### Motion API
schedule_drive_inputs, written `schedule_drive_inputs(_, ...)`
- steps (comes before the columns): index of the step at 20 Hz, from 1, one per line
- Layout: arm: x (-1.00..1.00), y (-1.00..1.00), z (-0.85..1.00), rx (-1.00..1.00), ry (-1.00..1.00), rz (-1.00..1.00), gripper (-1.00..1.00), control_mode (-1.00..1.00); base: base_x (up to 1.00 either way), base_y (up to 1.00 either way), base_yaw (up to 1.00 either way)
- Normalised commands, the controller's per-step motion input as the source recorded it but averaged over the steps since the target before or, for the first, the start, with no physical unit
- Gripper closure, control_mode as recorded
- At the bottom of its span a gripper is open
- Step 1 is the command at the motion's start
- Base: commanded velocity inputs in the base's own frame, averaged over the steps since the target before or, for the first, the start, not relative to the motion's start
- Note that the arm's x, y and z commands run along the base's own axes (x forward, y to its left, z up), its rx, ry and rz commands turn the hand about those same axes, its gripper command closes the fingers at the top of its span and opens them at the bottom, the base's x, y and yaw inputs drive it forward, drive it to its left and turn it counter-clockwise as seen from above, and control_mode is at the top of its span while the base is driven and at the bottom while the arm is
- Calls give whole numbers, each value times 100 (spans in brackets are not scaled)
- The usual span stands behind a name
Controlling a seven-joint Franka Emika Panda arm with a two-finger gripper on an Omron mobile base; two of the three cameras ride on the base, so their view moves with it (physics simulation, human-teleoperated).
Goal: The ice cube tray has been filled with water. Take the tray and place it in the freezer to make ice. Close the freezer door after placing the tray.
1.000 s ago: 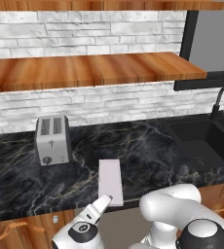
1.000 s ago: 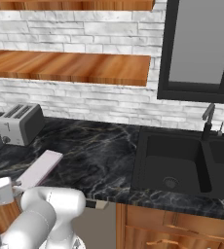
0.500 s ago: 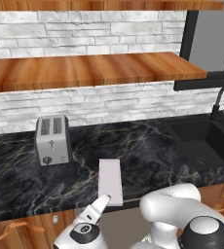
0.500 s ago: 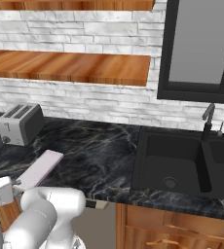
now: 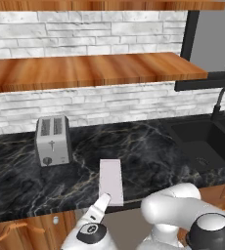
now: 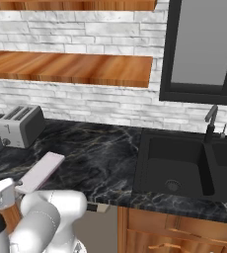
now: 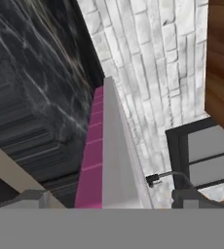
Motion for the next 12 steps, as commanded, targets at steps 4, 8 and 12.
schedule_drive_inputs(4, 30, -7, 0, 0, 0, 13, -100, -100, 0, 0, 0)
schedule_drive_inputs(8, 19, 0, 0, 0, 0, 9, -100, -100, 0, 0, 0)
schedule_drive_inputs(12, 0, 0, 0, 0, 0, 1, 100, -100, 0, 0, 0)
